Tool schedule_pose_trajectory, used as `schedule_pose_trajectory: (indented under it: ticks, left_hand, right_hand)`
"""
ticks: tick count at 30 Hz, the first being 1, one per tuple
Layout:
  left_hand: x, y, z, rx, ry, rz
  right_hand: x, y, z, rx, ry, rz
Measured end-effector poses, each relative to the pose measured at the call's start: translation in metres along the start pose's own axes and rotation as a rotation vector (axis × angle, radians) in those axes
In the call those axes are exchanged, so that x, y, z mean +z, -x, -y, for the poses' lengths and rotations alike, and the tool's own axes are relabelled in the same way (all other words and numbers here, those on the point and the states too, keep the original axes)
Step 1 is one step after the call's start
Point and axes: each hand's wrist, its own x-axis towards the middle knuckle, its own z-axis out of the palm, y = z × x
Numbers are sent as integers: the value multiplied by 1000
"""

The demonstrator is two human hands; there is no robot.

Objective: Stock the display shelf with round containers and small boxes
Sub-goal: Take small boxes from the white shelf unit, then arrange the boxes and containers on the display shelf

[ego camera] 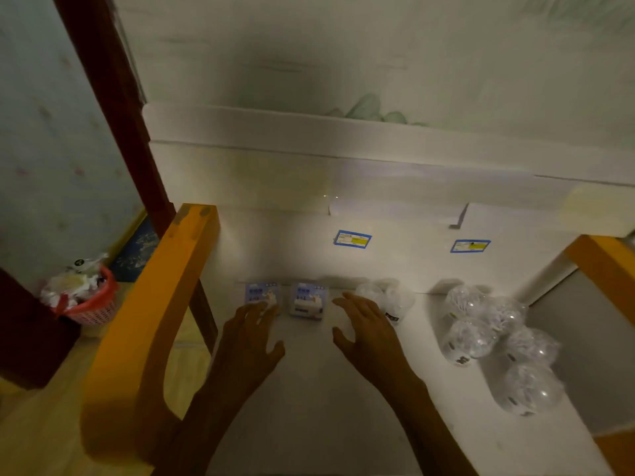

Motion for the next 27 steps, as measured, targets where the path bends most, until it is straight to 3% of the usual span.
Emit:
schedule_pose_trajectory:
  ticks: [12, 27]
  left_hand:
    - [-7, 7, -137, 320, 117, -11]
    - [39, 93, -448, 624, 226, 110]
  right_hand:
    - [-87, 115, -66, 219, 118, -193]
    - [-228, 371, -214, 450, 226, -319]
